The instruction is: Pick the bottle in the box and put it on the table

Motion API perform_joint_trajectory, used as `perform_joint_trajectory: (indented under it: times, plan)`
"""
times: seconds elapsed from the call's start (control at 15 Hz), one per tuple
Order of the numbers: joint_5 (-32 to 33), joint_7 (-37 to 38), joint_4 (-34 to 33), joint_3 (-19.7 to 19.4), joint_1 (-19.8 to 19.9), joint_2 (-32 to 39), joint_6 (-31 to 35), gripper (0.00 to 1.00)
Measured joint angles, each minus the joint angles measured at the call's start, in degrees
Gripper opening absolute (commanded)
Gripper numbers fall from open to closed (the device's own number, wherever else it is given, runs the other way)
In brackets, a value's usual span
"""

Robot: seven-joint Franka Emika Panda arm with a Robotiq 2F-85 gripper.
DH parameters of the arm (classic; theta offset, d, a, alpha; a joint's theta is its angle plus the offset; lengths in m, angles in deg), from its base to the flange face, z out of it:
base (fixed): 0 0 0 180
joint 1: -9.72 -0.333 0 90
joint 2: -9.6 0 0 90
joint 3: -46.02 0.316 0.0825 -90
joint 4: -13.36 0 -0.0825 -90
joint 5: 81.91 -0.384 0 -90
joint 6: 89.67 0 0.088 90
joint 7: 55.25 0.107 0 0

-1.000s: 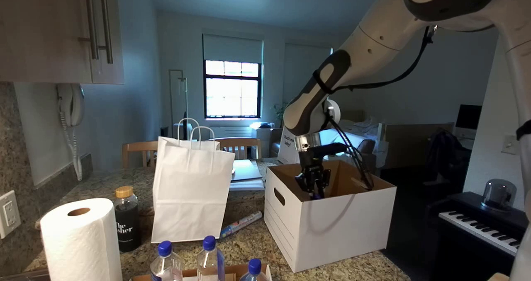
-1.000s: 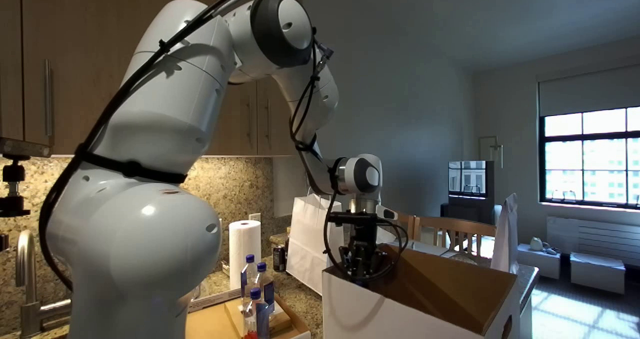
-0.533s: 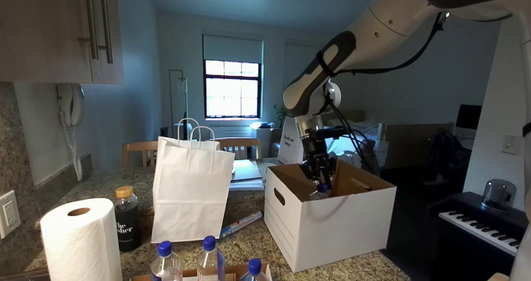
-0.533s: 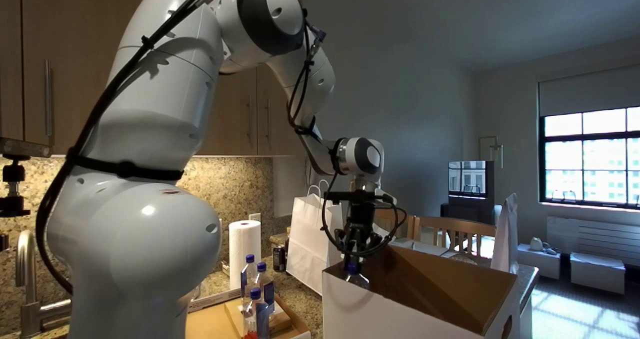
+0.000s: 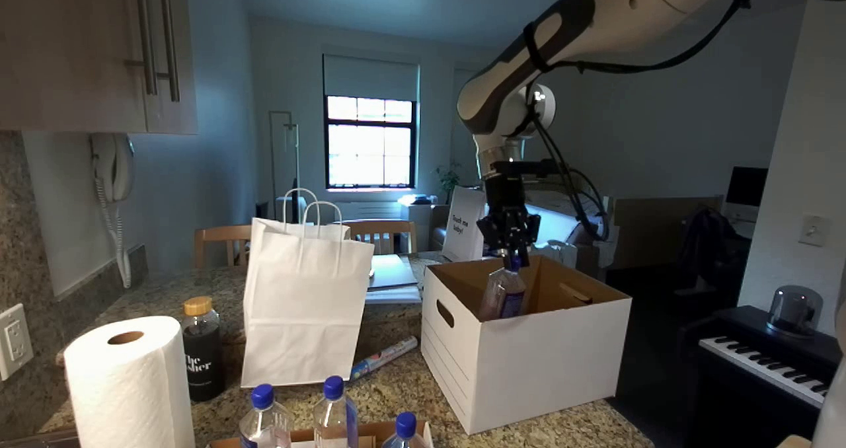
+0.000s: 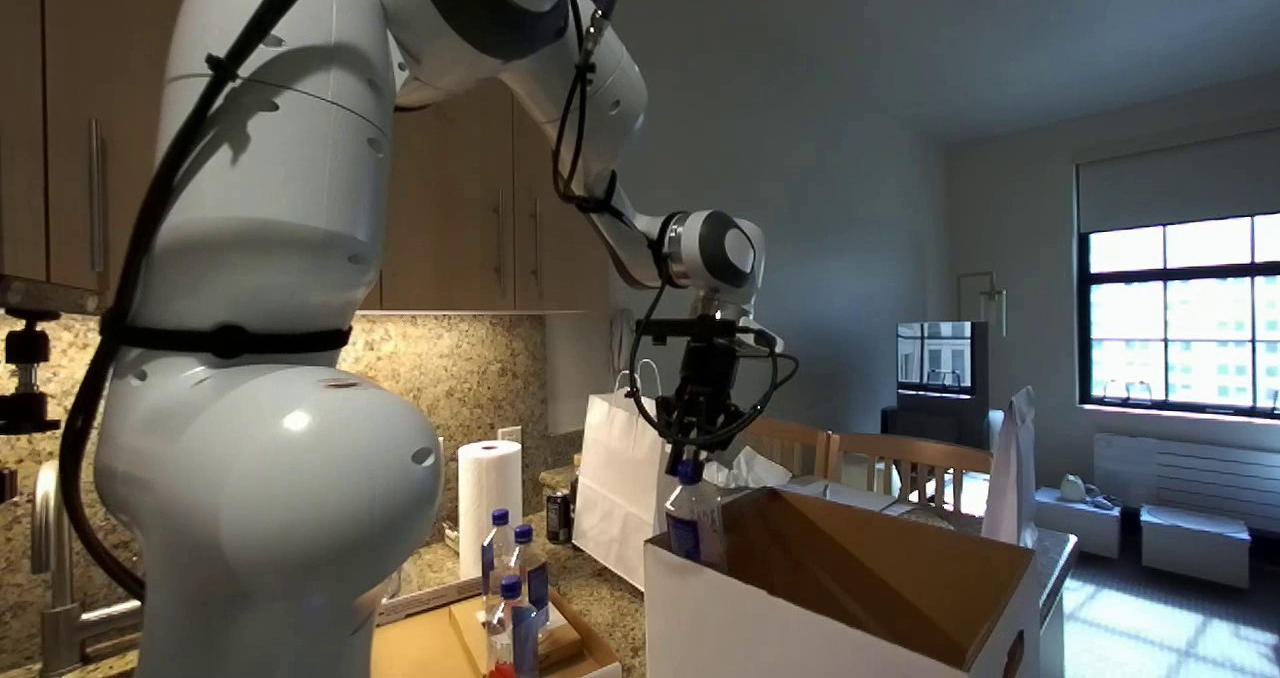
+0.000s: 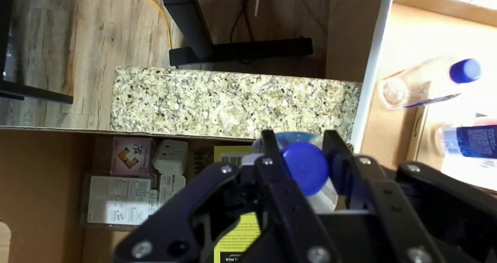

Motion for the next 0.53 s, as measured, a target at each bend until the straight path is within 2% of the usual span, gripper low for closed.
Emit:
perform_joint_trajectory:
  times: [0.27,0.53]
  plan:
    - [-1.73,0.44,3.85,0.96,-0.38,-7.46,0.51,0.13]
    - [-1.92,3.82,10.12,3.84,-1.42,-17.23,2.74,0.13]
